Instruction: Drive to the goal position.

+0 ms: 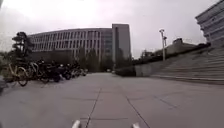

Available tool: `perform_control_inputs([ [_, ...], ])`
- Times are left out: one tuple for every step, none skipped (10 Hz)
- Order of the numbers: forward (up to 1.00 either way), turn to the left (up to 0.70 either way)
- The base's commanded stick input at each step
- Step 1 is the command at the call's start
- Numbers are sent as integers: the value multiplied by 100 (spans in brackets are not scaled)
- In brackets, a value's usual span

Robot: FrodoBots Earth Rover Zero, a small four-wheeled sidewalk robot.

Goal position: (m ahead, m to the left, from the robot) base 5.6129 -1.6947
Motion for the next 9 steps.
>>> perform_control_inputs([
  [70, 0],
  [70, 0],
  [70, 0],
  [70, 0],
  [70, 0],
  [70, 0],
  [70, 0],
  [70, 0],
  [70, 0],
])
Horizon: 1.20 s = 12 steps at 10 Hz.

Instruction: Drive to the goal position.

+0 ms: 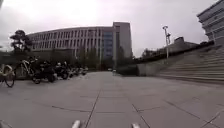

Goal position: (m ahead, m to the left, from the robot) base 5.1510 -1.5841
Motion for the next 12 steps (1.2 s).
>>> perform_control_inputs([
  [70, 0],
  [70, 0],
  [70, 0],
  [70, 0],
  [70, 0],
  [70, 0],
  [70, 0],
  [70, 0],
  [70, 0],
  [70, 0],
  [70, 0],
  [70, 0],
])
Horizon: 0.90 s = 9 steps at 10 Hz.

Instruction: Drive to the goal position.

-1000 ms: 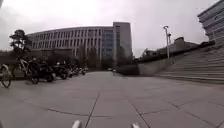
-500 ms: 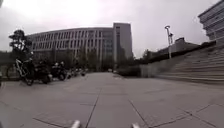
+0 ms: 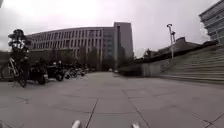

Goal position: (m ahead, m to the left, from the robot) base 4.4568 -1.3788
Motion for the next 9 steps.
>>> perform_control_inputs([
  [70, 0],
  [70, 0],
  [70, 0],
  [70, 0],
  [70, 0],
  [70, 0],
  [70, 0],
  [70, 0],
  [70, 0],
])
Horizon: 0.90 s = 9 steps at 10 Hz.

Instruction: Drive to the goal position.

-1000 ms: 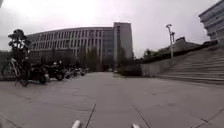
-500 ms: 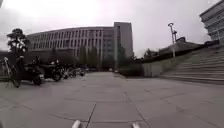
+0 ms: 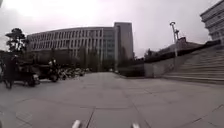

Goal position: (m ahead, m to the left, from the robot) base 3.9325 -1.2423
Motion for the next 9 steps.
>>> perform_control_inputs([
  [70, 0],
  [70, 0],
  [70, 0],
  [70, 0],
  [70, 0],
  [70, 0],
  [70, 0],
  [70, 0],
  [70, 0],
])
